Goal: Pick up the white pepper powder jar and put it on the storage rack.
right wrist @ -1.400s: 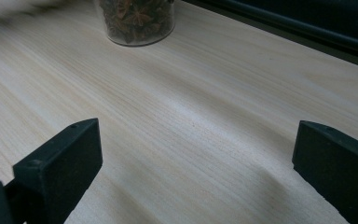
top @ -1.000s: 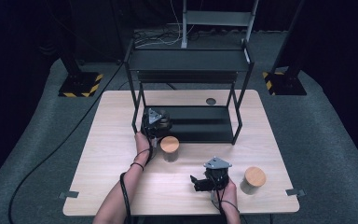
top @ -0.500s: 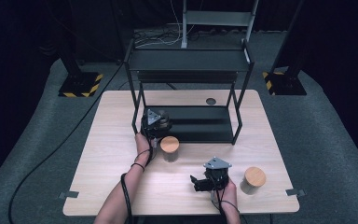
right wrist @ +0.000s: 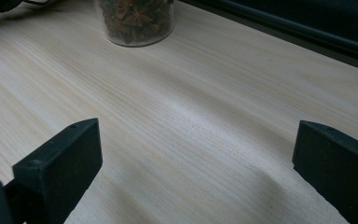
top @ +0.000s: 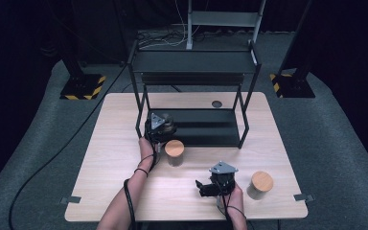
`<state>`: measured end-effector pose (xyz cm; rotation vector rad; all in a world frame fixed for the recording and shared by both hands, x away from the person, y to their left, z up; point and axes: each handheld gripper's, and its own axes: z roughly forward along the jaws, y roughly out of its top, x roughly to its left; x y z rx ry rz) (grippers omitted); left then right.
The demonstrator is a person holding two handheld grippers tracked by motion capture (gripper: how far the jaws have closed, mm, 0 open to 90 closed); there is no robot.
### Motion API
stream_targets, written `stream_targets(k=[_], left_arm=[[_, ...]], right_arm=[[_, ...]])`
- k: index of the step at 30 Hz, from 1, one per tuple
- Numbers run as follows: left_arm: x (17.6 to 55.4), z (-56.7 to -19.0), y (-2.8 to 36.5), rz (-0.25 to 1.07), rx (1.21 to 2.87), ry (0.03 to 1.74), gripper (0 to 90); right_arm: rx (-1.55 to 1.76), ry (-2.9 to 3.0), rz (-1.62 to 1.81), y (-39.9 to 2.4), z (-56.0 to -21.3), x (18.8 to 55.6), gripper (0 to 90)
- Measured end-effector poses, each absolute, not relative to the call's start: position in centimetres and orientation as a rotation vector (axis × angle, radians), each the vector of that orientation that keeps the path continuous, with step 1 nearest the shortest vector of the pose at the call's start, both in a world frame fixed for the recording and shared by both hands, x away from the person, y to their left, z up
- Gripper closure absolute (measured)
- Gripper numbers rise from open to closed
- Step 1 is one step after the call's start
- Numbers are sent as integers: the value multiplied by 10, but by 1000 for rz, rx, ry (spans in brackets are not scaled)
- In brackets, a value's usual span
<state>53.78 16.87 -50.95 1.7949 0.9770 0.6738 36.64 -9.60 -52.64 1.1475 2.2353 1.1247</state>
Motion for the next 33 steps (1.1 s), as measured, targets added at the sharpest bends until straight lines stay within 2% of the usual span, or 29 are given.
stream_targets(k=[13, 20, 24, 33], left_arm=[[538, -508, 169, 673, 1825, 982, 294], [538, -505, 173, 665, 1851, 1017, 213], [538, -500, 174, 638, 1847, 1054, 131], [537, -485, 176, 597, 1867, 1084, 62]], right_arm=[[1147, 2237, 1126, -96, -526, 366, 5], [1144, 2239, 1125, -96, -527, 367, 5], [1142, 2239, 1125, -96, -526, 366, 4], [1141, 2241, 1123, -96, -527, 366, 3]])
